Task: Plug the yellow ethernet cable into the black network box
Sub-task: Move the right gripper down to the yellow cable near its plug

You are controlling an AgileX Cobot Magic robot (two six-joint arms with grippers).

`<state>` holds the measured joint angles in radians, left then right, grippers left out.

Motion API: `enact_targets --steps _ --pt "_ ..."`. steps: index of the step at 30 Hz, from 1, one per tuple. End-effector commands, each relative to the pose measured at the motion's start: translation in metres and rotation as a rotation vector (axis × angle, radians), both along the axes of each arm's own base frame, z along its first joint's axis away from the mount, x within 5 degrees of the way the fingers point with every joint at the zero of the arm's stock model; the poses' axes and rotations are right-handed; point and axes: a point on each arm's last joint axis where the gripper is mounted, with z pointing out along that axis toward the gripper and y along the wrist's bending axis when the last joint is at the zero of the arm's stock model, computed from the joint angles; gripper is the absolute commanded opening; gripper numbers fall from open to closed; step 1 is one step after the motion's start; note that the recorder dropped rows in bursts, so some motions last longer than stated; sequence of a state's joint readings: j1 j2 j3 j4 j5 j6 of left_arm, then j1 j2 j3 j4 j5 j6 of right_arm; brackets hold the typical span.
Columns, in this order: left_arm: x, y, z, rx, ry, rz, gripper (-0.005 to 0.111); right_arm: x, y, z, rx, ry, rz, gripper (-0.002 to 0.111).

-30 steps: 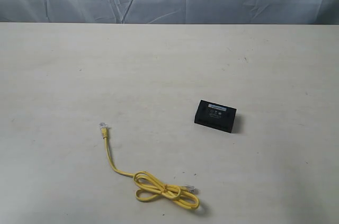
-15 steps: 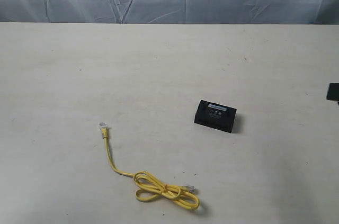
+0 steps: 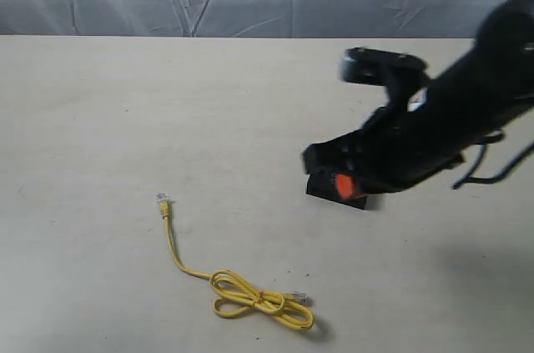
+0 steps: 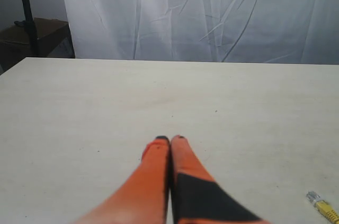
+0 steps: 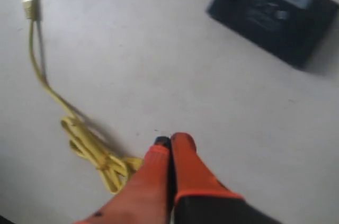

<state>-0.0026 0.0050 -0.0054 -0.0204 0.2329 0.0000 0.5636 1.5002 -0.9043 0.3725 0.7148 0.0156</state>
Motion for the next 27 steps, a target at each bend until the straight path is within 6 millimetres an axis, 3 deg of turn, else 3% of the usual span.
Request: enact_targets --steps 1,8,14,20,27 --pt "0.0 0.0 -0.001 0.006 -0.002 0.003 0.0 0.007 0.067 -0.011 -0.004 0.022 0.132 -0.001" --pt "0.0 0.0 -0.001 0.006 -0.002 0.003 0.0 0.009 0.16 -0.028 -0.058 0.034 0.262 -0.001" --pt "0.0 0.0 -0.002 0.006 0.0 0.003 0.0 0.008 0.209 -0.042 -0.223 -0.036 0.254 -0.001" --pt "0.0 0.0 -0.002 0.006 0.0 0.003 0.0 0.007 0.236 -0.059 -0.235 -0.051 0.227 -0.001" --pt "0.0 0.0 -0.002 0.006 0.0 0.003 0.0 0.011 0.234 -0.069 -0.305 -0.079 0.213 -0.001"
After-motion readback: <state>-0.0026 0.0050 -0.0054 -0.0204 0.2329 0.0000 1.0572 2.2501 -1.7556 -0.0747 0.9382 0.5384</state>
